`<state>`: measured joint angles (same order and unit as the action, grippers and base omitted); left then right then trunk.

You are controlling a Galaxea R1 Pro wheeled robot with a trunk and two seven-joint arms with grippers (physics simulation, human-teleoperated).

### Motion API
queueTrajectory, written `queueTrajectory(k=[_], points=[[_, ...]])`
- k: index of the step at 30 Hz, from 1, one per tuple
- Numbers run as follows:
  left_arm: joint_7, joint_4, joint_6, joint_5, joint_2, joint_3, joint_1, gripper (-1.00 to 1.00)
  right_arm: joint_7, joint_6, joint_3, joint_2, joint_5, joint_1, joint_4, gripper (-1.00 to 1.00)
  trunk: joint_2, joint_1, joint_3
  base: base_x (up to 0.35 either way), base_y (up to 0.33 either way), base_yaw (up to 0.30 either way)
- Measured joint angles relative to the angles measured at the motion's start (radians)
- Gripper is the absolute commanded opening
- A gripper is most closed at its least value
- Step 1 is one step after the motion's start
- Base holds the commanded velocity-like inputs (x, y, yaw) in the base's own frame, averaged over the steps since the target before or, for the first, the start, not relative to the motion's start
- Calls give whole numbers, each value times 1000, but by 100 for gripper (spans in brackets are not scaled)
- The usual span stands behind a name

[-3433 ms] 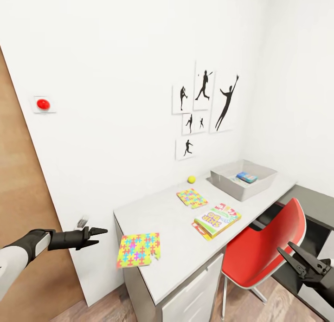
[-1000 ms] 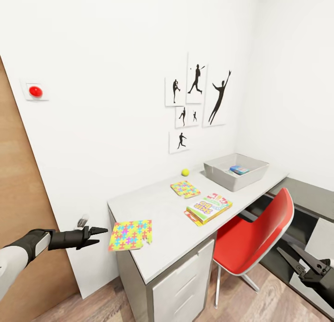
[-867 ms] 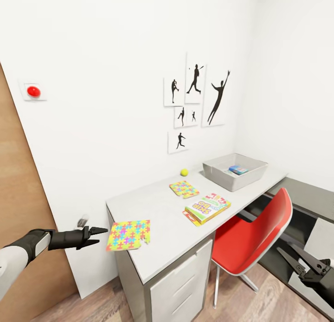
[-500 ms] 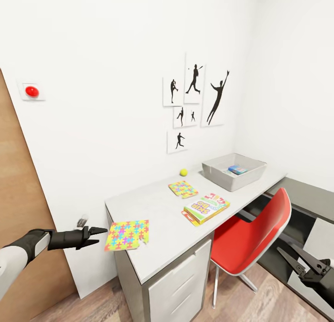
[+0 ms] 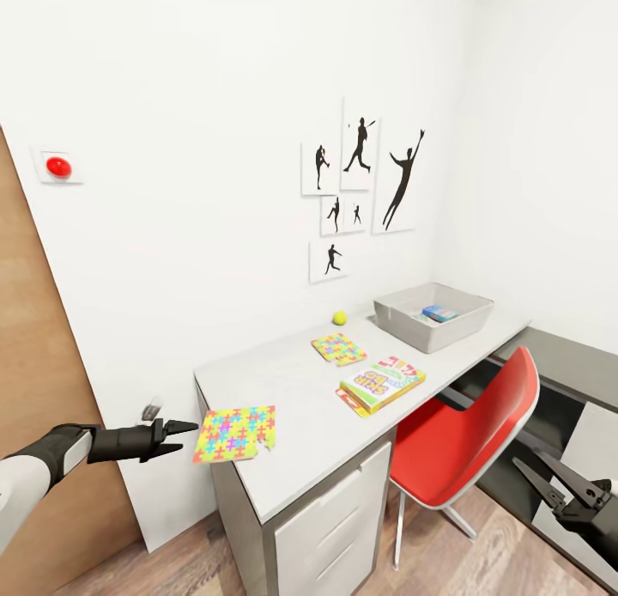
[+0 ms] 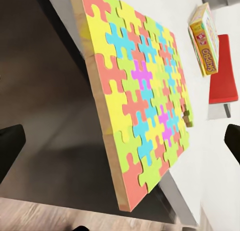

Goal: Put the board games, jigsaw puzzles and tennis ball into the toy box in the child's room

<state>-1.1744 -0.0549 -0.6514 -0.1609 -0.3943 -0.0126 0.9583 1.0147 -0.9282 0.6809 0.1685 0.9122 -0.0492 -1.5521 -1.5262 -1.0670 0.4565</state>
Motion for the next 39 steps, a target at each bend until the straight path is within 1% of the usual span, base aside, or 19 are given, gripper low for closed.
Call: queueTrajectory(k=[19, 35, 39], points=[[0, 0, 1, 0, 5, 0, 0, 100, 0, 0, 0, 0, 0, 0, 0, 100, -133, -73, 60, 0, 0, 0], [1, 0, 3, 0, 7, -1, 0, 100, 0, 0, -1, 0, 0, 0, 0, 100, -133, -73, 60, 0, -2, 0], [1, 0, 3, 0, 7, -1, 0, 100, -1, 1, -1, 0, 0, 0, 0, 100, -133, -73, 60, 0, -146, 0]])
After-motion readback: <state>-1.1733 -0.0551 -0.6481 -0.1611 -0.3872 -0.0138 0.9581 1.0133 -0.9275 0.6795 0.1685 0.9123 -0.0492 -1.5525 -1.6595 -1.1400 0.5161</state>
